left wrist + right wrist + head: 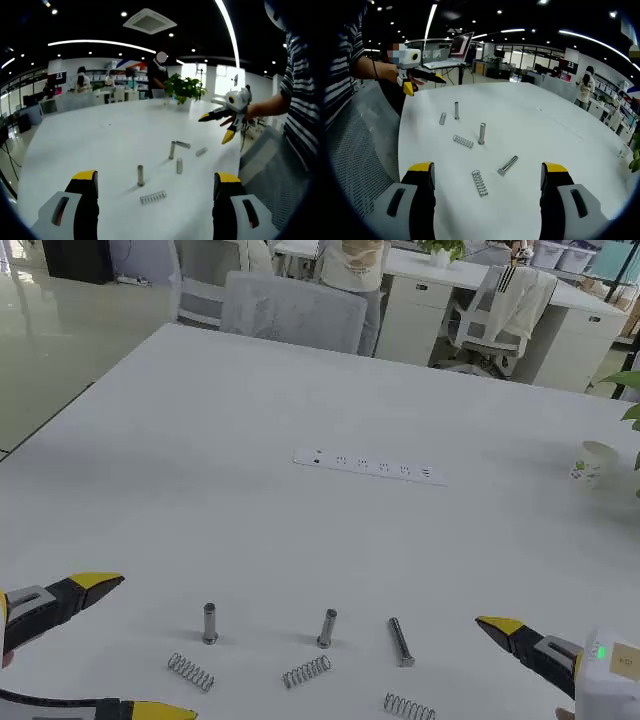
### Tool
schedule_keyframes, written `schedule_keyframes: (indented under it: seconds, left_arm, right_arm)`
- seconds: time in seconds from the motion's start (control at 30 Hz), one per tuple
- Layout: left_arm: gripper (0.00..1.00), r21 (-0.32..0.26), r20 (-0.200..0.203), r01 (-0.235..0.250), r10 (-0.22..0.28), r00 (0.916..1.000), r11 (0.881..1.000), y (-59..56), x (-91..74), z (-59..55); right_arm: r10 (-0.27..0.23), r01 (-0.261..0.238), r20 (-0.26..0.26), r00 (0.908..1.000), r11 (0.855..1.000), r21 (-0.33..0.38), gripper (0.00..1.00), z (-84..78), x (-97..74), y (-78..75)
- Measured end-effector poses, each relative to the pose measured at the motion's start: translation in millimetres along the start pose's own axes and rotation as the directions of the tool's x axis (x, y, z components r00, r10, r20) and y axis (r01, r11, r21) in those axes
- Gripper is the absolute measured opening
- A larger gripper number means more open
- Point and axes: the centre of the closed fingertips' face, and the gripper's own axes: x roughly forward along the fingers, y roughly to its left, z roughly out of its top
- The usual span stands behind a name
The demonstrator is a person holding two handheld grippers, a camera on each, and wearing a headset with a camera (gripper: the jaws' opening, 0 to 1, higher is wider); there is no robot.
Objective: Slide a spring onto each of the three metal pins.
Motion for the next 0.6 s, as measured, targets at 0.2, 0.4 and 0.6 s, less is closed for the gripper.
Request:
schedule_keyframes:
  seconds: [0.2, 0.4, 0.6]
  left_arm:
    - [0.92, -0.002, -0.004, 0.004, -0.004, 1.0000, 1.000, -1.4, -0.3, -0.9]
    - [0.92, 0.004, 0.002, 0.001, -0.001, 1.0000, 1.000, -1.0, -1.5, 3.0]
    - [0.93, 0.008, 0.001, 0.003, -0.003, 1.0000, 1.000, -1.4, -1.3, 4.6]
  right_arm:
    - [0.000, 0.000, -0.004, 1.0000, 1.000, -0.003, 0.86, -0.9, 0.1, 0.7]
    - [-0.001, 0.001, 0.000, 1.0000, 1.000, -0.003, 0.86, 0.6, 0.1, 0.2]
    - [0.002, -0.002, 0.000, 1.0000, 1.000, -0.004, 0.86, -0.1, 1.3, 0.9]
